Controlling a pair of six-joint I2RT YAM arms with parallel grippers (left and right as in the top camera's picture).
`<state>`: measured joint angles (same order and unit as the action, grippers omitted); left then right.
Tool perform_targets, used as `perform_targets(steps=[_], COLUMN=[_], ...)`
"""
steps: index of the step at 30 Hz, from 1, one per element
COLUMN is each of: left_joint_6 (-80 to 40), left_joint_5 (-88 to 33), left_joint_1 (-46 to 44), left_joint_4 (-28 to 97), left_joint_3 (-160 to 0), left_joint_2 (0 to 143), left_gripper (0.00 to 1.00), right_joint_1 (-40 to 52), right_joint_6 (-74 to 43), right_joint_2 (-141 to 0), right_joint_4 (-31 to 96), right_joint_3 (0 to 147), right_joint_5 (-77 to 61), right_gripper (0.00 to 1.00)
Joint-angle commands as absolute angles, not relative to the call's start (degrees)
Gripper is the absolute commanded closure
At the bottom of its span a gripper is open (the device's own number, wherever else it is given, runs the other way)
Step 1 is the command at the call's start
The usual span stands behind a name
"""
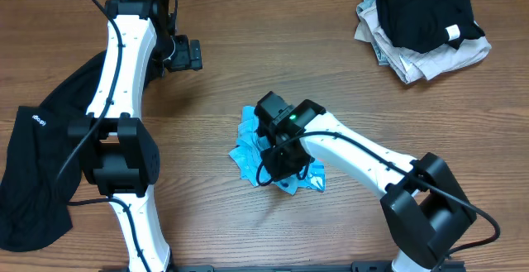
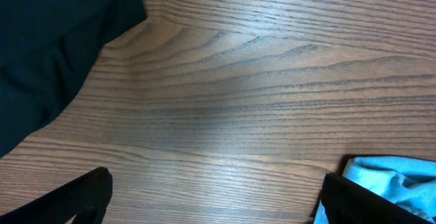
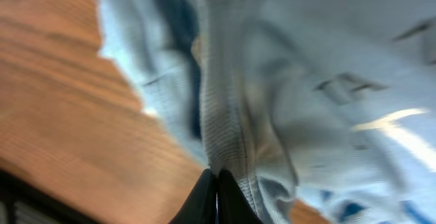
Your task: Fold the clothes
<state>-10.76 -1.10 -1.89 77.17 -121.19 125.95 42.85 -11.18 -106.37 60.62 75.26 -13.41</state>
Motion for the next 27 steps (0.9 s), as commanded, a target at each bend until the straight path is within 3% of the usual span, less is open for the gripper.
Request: perform_targets(steps=[1, 8, 10, 11, 16, 22, 25, 27], left_joint_6=[-11.57, -11.57, -11.57, -11.57, -11.53, -11.55, -11.57, -11.57], left_joint_5=[-1.76, -1.74, -1.74, -1.74, -1.74, -1.76, -2.11, -2.66], left_joint_1=[-2.31, -2.31, -2.31, -2.31, -2.31, -2.31, -2.33, -2.33], left_joint_4=[77.54, 77.71, 77.71, 77.71, 77.89, 78.0, 78.02, 78.02], left_joint_3=[-121.1, -121.1, -121.1, -121.1, -121.1, -121.1, -121.1, -121.1], left_joint_2=[126.28, 126.28, 126.28, 126.28, 126.28, 126.28, 126.28, 126.28], left_gripper=[0.0, 0.0, 0.0, 0.0, 0.0, 0.0, 0.0, 0.0], right_joint_1=[45.54, 52.69, 54.06, 54.39, 51.92, 41.5, 36.12, 33.15], right_joint_6=[-13.8, -18.09, -18.04, -18.02, -18.26, -21.32, -20.88, -18.96], right_joint_2=[-105.75, -105.75, -105.75, -105.75, -105.75, -105.75, -105.75, -105.75], right_joint_4=[61.28, 59.92, 60.34, 60.97, 66.11, 73.14, 71.7, 69.25], right_joint_3=[81.41, 85.43, 85.43, 85.43, 85.43, 85.36, 84.09, 81.8], right_joint_5=[-17.47, -23.29, -23.66, -23.62, -21.1, -11.07, -8.8, -9.08], right_gripper=[0.96, 0.95, 0.85, 0.71, 0.29, 0.21, 0.12, 0.12])
